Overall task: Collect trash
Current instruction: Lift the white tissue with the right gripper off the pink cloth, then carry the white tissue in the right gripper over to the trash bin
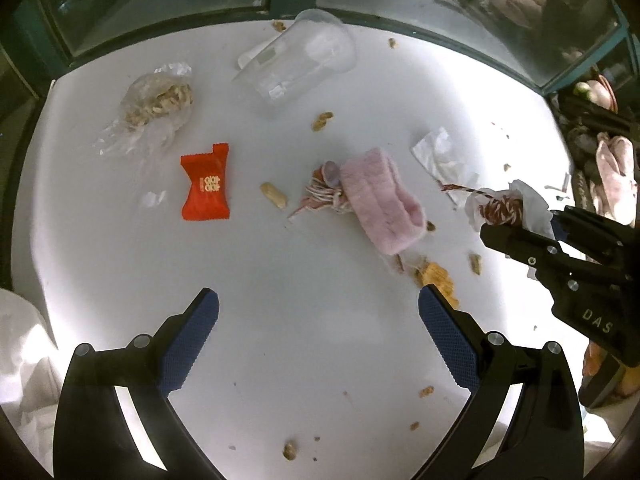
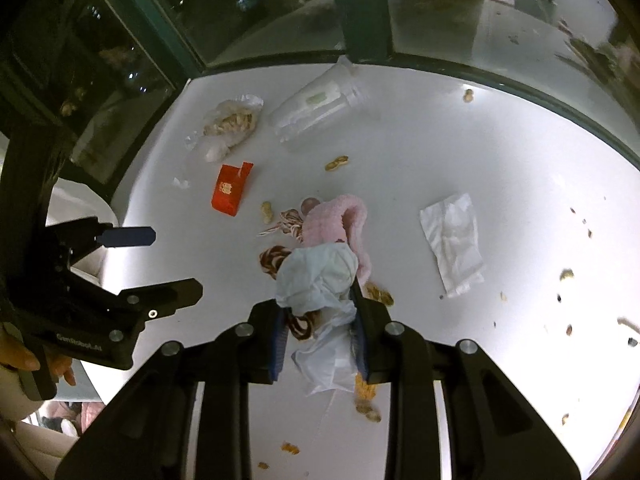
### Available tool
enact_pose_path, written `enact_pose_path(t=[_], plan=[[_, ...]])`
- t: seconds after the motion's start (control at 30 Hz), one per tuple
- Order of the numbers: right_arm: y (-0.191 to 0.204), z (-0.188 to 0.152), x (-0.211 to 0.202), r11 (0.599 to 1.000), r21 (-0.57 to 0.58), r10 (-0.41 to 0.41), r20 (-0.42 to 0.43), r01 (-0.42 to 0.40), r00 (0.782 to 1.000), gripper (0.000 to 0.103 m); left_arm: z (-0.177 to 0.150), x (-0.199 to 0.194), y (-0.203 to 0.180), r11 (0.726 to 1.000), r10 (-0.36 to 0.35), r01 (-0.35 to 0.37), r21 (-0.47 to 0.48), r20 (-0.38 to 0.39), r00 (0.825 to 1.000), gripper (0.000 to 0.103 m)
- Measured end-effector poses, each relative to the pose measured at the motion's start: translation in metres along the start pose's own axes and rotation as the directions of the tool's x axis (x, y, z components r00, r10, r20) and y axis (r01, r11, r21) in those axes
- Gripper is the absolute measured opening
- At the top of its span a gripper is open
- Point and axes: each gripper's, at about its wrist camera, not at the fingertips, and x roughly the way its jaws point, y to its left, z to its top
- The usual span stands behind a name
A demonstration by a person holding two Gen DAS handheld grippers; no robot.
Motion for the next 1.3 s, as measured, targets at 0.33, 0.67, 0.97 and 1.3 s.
enact_pose_path(t=[0.33, 0.67, 0.97, 1.3], plan=[[0.01, -0.03, -0.042, 1.0, 0.027, -0.017, 0.06, 0.016, 0.998, 0.026, -0.029, -0.028, -0.026, 0.999, -0.031, 0.031, 0.034, 0.025, 0.999, 0.097], [0.014, -0.091, -0.072, 0.99, 0.113, -0.085, 0.035, 0.081, 0.996, 0.026, -0.064, -0.02, -0.066, 0.981, -0.078, 0.083, 0.175, -0.034, 0.996, 0.097], [0.011, -0.141, -0.082, 0.985, 0.163, -0.065, 0.012, 0.062, 0.998, 0.026, -0.102, -0.014, -0.1, 0.967, -0.065, 0.084, 0.239, -0.084, 0.994, 0.097], [-0.024, -0.202, -0.125, 0.977, 0.202, -0.076, 0.036, 0.067, 0.996, 0.026, -0.132, -0.011, -0.182, 0.945, -0.078, 0.11, 0.308, -0.112, 0.991, 0.097]])
